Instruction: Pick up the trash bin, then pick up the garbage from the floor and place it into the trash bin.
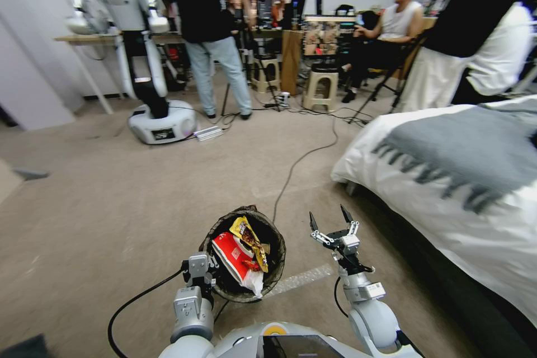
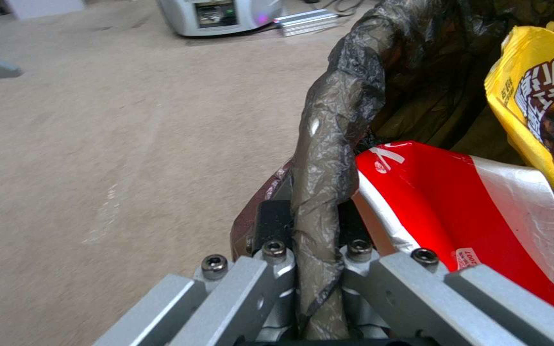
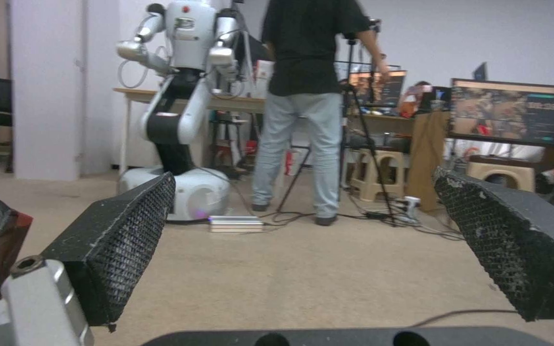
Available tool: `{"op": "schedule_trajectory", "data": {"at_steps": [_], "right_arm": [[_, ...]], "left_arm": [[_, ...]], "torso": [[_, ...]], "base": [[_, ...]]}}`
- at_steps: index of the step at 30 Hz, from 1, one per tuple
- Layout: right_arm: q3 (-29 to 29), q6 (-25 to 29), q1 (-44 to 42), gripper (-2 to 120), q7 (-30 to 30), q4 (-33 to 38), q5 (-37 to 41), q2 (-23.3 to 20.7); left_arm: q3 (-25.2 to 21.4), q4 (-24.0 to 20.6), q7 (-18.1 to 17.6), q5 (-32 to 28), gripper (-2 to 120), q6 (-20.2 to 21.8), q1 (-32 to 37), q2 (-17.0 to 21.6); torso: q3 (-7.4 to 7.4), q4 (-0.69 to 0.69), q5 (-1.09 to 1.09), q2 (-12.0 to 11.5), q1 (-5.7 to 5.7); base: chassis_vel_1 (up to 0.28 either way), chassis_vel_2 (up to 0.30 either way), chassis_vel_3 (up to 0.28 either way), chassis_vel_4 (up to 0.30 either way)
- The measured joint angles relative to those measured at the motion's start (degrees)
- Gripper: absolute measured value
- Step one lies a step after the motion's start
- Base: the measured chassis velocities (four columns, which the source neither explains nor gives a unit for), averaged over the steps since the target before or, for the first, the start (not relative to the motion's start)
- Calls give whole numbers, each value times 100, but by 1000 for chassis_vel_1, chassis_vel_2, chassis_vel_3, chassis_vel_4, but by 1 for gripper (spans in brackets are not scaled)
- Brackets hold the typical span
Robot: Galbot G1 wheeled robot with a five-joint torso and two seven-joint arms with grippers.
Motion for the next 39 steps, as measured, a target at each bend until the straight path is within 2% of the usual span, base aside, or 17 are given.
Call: {"op": "schedule_trajectory", "data": {"at_steps": [3, 16, 24, 31, 39], "right_arm": [[-19, -11, 6, 100, -8, -2, -24, 2], [-60, -10, -3, 100, -35, -61, -98, 8], [-62, 48, -27, 100, -92, -84, -135, 26], [-73, 174, -70, 100, -143, -164, -172, 66], [-59, 239, -61, 100, -175, -230, -170, 69]], "left_arm": [[20, 7, -1, -1, 0, -11, -9, 7], [-66, -60, -3, -208, 0, 67, -122, 24], [-574, -87, -117, -724, 0, 386, -390, 35], [-1386, 181, -338, -1612, 0, 682, -818, 27], [-1855, 492, -461, -2063, 0, 828, -1025, 16]], "torso": [[0, -5, 0, 0, 0], [0, -4, 0, 0, 0], [0, -3, 0, 0, 0], [0, -3, 0, 0, 0], [0, -3, -1, 0, 0]], "base": [[17, 17, 22, 12], [0, 0, 0, 0], [0, 0, 0, 0], [0, 0, 0, 0], [0, 0, 0, 0]]}}
